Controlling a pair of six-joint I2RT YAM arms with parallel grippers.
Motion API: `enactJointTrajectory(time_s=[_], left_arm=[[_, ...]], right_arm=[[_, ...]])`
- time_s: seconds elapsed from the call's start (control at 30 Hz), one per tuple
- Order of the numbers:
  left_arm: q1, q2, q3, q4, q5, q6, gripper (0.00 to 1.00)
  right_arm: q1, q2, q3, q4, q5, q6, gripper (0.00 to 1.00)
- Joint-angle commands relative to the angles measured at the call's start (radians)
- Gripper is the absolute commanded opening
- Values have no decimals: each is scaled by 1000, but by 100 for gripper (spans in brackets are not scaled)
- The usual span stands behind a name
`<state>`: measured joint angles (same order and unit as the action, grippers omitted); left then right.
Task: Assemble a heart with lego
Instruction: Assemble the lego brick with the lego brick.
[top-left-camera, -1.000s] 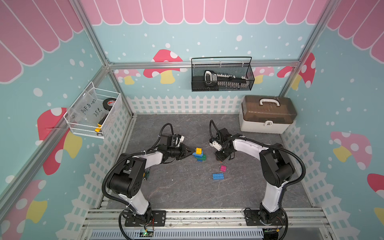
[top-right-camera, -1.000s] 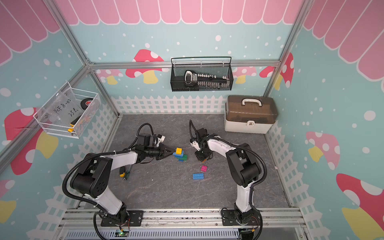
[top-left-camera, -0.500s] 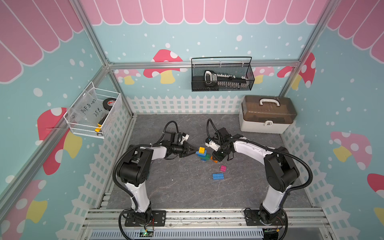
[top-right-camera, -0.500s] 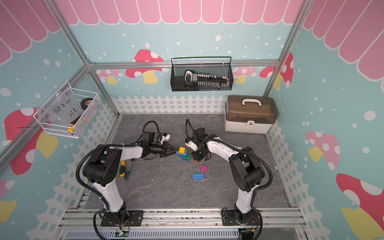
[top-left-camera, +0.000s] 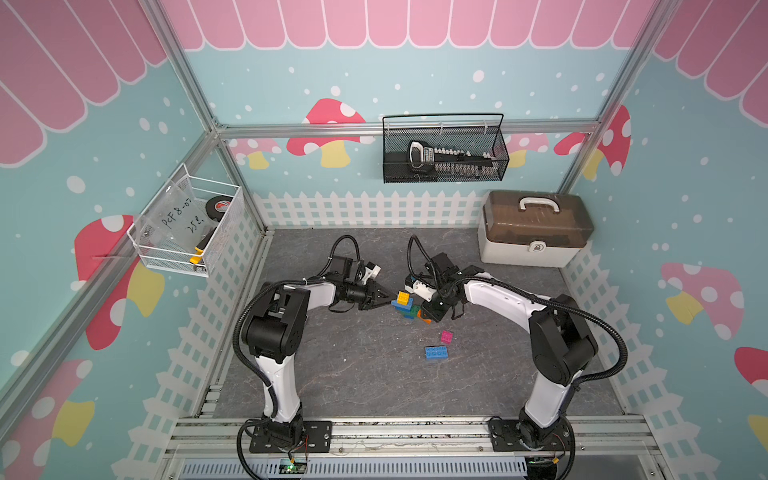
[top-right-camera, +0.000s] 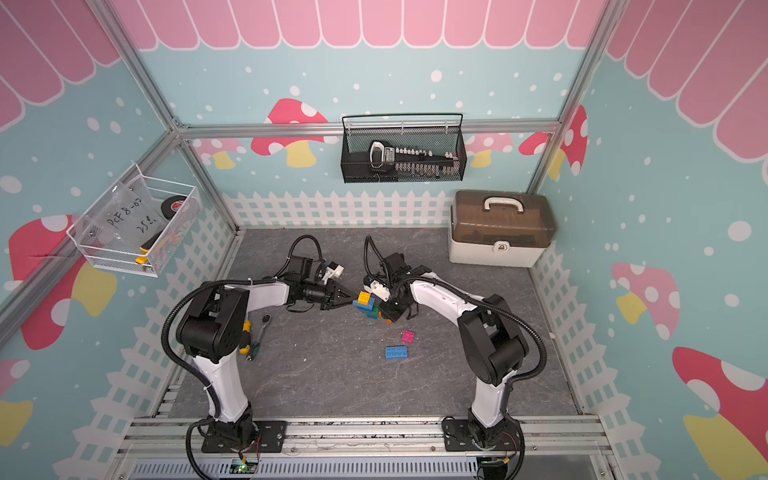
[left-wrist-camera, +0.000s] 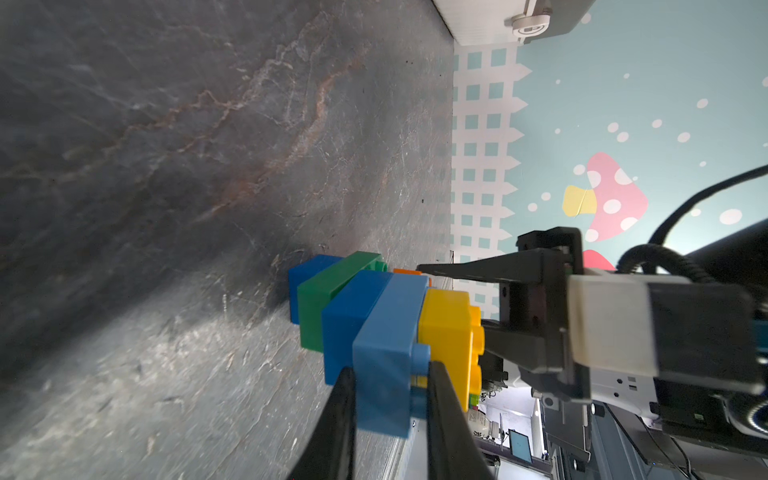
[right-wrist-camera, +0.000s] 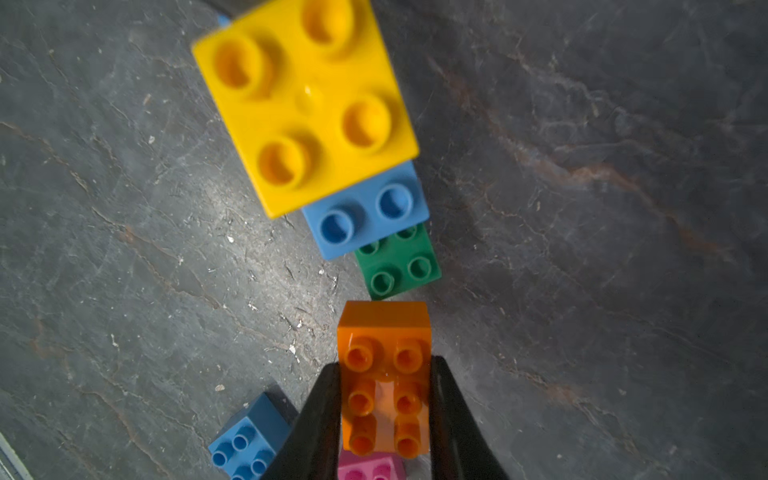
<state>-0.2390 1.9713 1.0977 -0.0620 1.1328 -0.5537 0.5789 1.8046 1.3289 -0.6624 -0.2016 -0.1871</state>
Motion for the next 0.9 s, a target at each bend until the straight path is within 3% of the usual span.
enactJointTrajectory(time_s=[0.0, 0.33, 0.87], left_arm=[[7, 44, 12, -95, -69, 55, 14], [15, 62, 34, -99, -67, 52, 14], [7, 104, -39, 139, -30, -74, 14]], right_arm=[[10, -28, 43, -30, -1, -50, 27], [9, 46, 117, -61, 5, -79, 27], [22, 143, 164, -90, 23, -93, 27]])
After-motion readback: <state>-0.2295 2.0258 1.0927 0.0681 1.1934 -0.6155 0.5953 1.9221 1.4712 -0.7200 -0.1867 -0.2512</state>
